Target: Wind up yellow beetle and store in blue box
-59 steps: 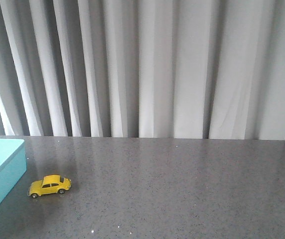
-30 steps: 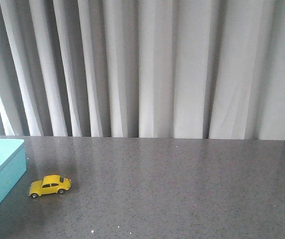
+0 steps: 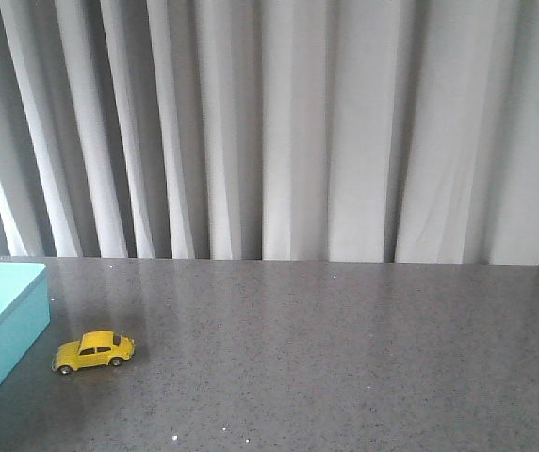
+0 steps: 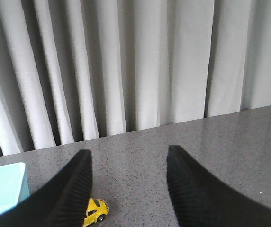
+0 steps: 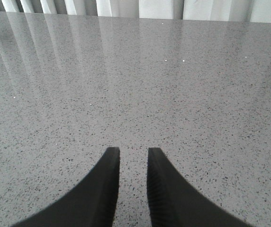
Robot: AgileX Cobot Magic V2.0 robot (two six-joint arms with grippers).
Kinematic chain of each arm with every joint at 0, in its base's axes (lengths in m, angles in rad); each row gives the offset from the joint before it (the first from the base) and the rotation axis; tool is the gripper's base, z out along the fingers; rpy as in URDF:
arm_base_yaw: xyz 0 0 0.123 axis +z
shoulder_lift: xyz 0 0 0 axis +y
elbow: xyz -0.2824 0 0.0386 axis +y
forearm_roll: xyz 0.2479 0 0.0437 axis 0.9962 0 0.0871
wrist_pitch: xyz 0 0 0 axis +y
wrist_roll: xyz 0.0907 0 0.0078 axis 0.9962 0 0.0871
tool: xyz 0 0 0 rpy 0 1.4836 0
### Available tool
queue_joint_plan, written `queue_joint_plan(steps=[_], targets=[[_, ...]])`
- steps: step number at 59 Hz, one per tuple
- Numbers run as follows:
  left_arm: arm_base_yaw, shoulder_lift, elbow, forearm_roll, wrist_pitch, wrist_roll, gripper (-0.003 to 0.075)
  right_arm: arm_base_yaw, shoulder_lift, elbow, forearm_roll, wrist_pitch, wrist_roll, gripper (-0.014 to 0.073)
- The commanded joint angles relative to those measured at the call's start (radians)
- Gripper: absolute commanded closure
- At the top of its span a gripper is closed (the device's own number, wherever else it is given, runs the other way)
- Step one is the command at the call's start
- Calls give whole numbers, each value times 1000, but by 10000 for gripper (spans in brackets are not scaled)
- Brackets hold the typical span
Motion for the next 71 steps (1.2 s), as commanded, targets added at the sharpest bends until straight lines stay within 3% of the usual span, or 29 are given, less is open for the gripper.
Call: queue_joint_plan(steps=[1,19,25,53,71], targets=[[-7,-5,-34,-37,-57,-32,345,-5,7,-26,12,-68,-5,431],[-7,-3,-35,-31,-45,-134,143,-5,7,-26,12,-68,-5,431],[-7,7,-70,5,-37,-132,110,-5,7,-26,12,-68,-5,431],[-7,293,-671,363,352,-160,185,-5,7,-26,12,-68,-5,431],[-7,483,-754,459,368,-158,207,-5,7,-26,12,-68,-5,431]])
